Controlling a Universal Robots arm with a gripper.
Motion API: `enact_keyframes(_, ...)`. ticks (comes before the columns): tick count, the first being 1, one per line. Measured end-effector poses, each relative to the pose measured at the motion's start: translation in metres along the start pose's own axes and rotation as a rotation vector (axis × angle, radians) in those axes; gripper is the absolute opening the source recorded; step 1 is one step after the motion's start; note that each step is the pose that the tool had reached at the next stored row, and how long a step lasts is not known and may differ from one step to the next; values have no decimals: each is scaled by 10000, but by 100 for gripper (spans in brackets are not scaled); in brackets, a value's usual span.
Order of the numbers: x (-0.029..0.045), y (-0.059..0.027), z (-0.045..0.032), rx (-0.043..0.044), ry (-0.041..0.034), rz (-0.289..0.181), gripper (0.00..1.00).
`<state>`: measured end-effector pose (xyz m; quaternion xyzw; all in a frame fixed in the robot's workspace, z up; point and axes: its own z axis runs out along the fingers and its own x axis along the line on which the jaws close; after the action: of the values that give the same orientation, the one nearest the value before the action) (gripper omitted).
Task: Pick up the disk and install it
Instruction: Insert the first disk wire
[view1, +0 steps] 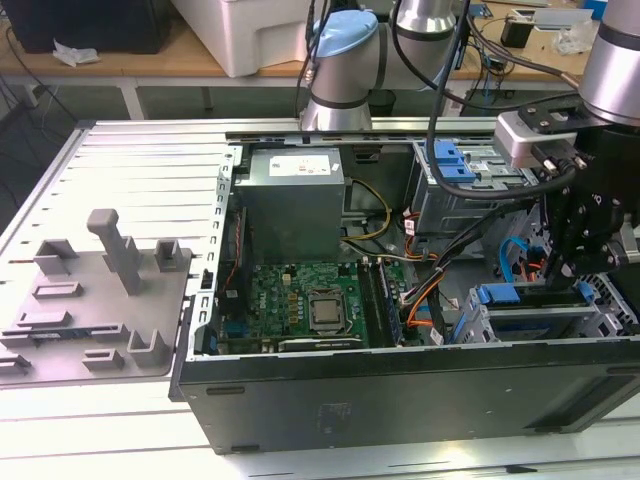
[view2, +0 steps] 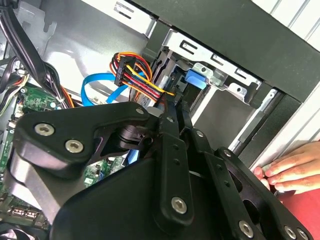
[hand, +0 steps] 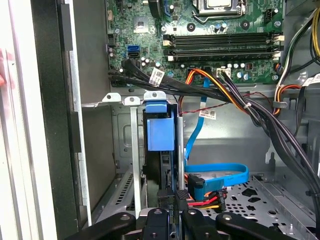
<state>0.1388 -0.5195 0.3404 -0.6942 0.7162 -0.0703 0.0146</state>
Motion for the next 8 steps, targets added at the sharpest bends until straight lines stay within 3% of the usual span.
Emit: enact_keyframes(8, -2, 3, 25, 0, -1, 0, 17)
